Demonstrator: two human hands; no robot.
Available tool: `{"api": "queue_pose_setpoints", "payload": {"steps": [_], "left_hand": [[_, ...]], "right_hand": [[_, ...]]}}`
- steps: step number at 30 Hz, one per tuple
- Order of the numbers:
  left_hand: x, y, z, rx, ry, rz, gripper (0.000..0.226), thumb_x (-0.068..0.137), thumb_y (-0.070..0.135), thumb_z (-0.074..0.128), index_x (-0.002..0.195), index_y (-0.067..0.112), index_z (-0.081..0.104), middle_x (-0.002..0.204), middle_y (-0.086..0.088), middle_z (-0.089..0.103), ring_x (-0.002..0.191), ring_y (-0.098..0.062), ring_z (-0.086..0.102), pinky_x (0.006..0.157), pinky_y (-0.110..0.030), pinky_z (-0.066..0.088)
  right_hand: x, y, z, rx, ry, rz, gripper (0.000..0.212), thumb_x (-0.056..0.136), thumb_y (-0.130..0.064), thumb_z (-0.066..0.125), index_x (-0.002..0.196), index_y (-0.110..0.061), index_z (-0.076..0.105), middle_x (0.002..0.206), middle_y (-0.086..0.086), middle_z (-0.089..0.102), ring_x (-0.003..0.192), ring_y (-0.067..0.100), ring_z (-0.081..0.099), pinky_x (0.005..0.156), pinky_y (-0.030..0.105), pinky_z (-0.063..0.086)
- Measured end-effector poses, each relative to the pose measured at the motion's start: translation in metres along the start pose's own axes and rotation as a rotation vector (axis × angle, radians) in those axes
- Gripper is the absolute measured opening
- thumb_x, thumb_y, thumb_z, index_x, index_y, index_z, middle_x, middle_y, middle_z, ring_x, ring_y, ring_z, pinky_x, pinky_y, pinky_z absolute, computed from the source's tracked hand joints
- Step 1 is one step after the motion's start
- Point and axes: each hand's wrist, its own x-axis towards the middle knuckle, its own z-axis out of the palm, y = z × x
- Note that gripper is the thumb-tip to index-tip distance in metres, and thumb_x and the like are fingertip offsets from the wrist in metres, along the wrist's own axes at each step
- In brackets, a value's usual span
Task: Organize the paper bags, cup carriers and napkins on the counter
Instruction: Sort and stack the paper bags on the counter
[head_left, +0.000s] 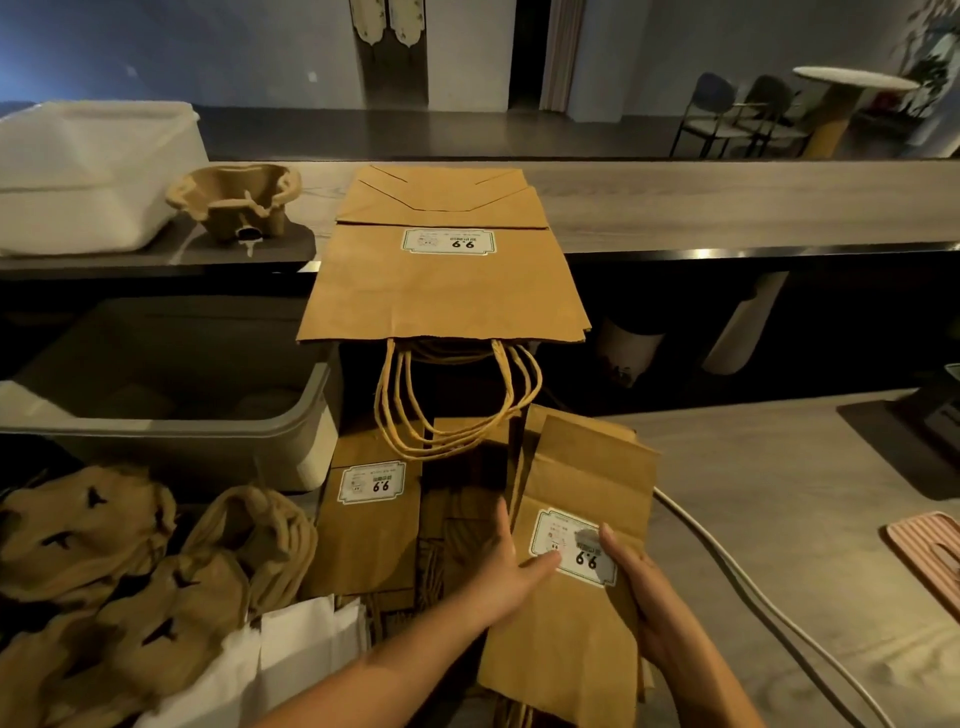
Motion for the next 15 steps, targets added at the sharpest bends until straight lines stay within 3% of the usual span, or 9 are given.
{"api": "queue_pose_setpoints", "payload": {"steps": [2, 6, 8, 9, 10, 12, 13, 15], "left_hand": [[0.005, -0.001, 0.004, 0.031, 0.008, 0.026, 0.097, 0.091, 0.036, 0.056, 0.143, 0.029, -0.025, 0.153, -0.005, 0.026, 0.134, -0.022, 0.037, 0.105, -0.035, 0.035], [0.009, 0.007, 0.006, 0.105, -0.068, 0.108, 0.094, 0.092, 0.033, 0.056, 0.143, 0.032, -0.023, 0.151, -0.006, 0.029, 0.131, -0.022, 0.040, 0.100, -0.031, 0.038], [0.017, 0.013, -0.006, 0.040, -0.049, 0.156, 0.077, 0.094, 0.043, 0.046, 0.147, 0.036, -0.009, 0.154, -0.003, 0.020, 0.138, -0.027, 0.029, 0.107, -0.042, 0.030], [0.023, 0.014, -0.016, 0.050, 0.045, 0.197, 0.064, 0.096, 0.045, 0.040, 0.148, 0.036, 0.004, 0.155, -0.002, 0.018, 0.139, -0.027, 0.026, 0.109, -0.045, 0.029], [0.030, 0.012, -0.028, 0.161, 0.176, 0.230, 0.055, 0.097, 0.046, 0.036, 0.147, 0.035, 0.016, 0.154, -0.001, 0.020, 0.138, -0.025, 0.026, 0.110, -0.045, 0.030], [0.047, 0.000, -0.050, 0.630, 0.323, 0.274, 0.053, 0.096, 0.045, 0.038, 0.145, 0.030, 0.023, 0.155, 0.002, 0.017, 0.141, -0.021, 0.020, 0.113, -0.042, 0.024], [0.054, -0.010, -0.057, 0.842, 0.302, 0.296, 0.058, 0.095, 0.044, 0.042, 0.147, 0.029, 0.020, 0.157, 0.002, 0.010, 0.144, -0.021, 0.009, 0.116, -0.043, 0.016], [0.064, -0.027, -0.063, 1.046, 0.203, 0.243, 0.072, 0.091, 0.043, 0.049, 0.149, 0.028, 0.010, 0.158, 0.001, -0.007, 0.144, -0.021, -0.010, 0.117, -0.045, 0.001]], "right_hand": [[-0.002, -0.001, -0.003, -0.012, -0.003, 0.002, 0.055, 0.074, -0.038, 0.064, 0.118, -0.005, 0.060, 0.108, 0.022, 0.068, 0.093, 0.036, 0.067, 0.078, 0.042, 0.056], [-0.002, -0.001, -0.010, 0.036, 0.059, 0.025, 0.053, 0.073, -0.036, 0.062, 0.117, -0.006, 0.060, 0.104, 0.022, 0.069, 0.084, 0.033, 0.068, 0.077, 0.043, 0.055], [-0.004, -0.004, -0.012, 0.053, 0.102, 0.031, 0.052, 0.074, -0.035, 0.060, 0.117, -0.006, 0.059, 0.098, 0.020, 0.070, 0.076, 0.031, 0.070, 0.069, 0.040, 0.058], [-0.004, -0.006, -0.015, 0.071, 0.119, 0.047, 0.053, 0.074, -0.035, 0.060, 0.118, -0.006, 0.059, 0.095, 0.019, 0.071, 0.073, 0.030, 0.070, 0.064, 0.039, 0.059], [-0.004, -0.007, -0.018, 0.094, 0.120, 0.072, 0.055, 0.073, -0.035, 0.060, 0.119, -0.006, 0.058, 0.092, 0.019, 0.071, 0.070, 0.030, 0.071, 0.061, 0.039, 0.059], [-0.007, -0.010, -0.021, 0.144, 0.111, 0.114, 0.058, 0.071, -0.035, 0.064, 0.121, -0.006, 0.057, 0.088, 0.019, 0.071, 0.066, 0.030, 0.070, 0.056, 0.039, 0.058], [-0.008, -0.011, -0.024, 0.154, 0.102, 0.123, 0.063, 0.066, -0.035, 0.071, 0.121, -0.006, 0.058, 0.088, 0.019, 0.071, 0.066, 0.031, 0.070, 0.055, 0.040, 0.058], [-0.009, -0.012, -0.027, 0.156, 0.083, 0.136, 0.084, 0.041, -0.033, 0.093, 0.115, -0.007, 0.061, 0.088, 0.020, 0.071, 0.066, 0.032, 0.070, 0.054, 0.042, 0.058]]}}
